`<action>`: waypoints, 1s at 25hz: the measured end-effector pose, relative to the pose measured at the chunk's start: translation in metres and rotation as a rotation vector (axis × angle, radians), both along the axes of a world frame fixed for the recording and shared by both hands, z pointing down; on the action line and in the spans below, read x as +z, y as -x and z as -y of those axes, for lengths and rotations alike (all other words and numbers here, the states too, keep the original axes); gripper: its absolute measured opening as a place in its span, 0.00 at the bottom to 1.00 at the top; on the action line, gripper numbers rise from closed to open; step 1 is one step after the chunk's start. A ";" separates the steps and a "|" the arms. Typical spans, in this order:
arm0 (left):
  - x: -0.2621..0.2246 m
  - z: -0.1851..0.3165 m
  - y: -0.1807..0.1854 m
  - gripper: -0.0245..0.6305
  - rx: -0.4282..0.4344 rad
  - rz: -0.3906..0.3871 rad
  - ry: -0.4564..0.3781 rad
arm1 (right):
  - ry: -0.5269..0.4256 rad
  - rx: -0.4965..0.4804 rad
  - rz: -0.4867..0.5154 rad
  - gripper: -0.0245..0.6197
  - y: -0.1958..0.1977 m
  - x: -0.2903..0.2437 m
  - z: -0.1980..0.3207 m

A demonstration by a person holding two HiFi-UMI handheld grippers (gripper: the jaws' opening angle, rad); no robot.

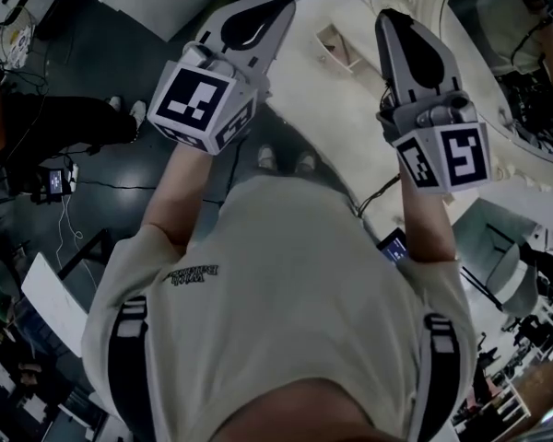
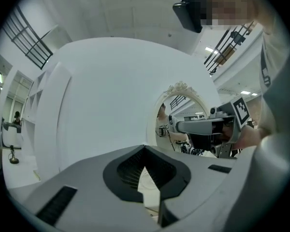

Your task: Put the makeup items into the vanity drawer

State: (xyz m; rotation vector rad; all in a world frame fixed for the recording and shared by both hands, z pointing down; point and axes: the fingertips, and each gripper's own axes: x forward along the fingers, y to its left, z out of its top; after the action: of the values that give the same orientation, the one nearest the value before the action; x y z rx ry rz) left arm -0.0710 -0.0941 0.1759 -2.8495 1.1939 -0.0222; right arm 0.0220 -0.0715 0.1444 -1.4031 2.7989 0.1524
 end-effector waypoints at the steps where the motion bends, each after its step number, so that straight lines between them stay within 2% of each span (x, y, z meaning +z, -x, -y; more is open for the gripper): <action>1: -0.005 -0.006 0.000 0.06 0.000 0.007 -0.021 | -0.005 -0.003 0.003 0.04 0.000 -0.002 -0.007; 6: -0.020 -0.032 0.003 0.06 0.003 0.033 -0.073 | -0.027 -0.007 -0.003 0.04 0.003 -0.009 -0.031; 14: -0.002 -0.061 0.007 0.06 0.018 0.037 -0.019 | -0.012 0.003 0.006 0.04 0.007 0.004 -0.056; 25: 0.002 -0.071 0.021 0.06 0.015 0.029 -0.021 | 0.009 -0.003 0.049 0.04 0.014 0.007 -0.069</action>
State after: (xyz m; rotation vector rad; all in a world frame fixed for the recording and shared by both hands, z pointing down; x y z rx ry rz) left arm -0.0920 -0.0236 0.1778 -2.8299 1.1607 -0.0503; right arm 0.0082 -0.0020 0.1516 -1.3850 2.7659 0.1038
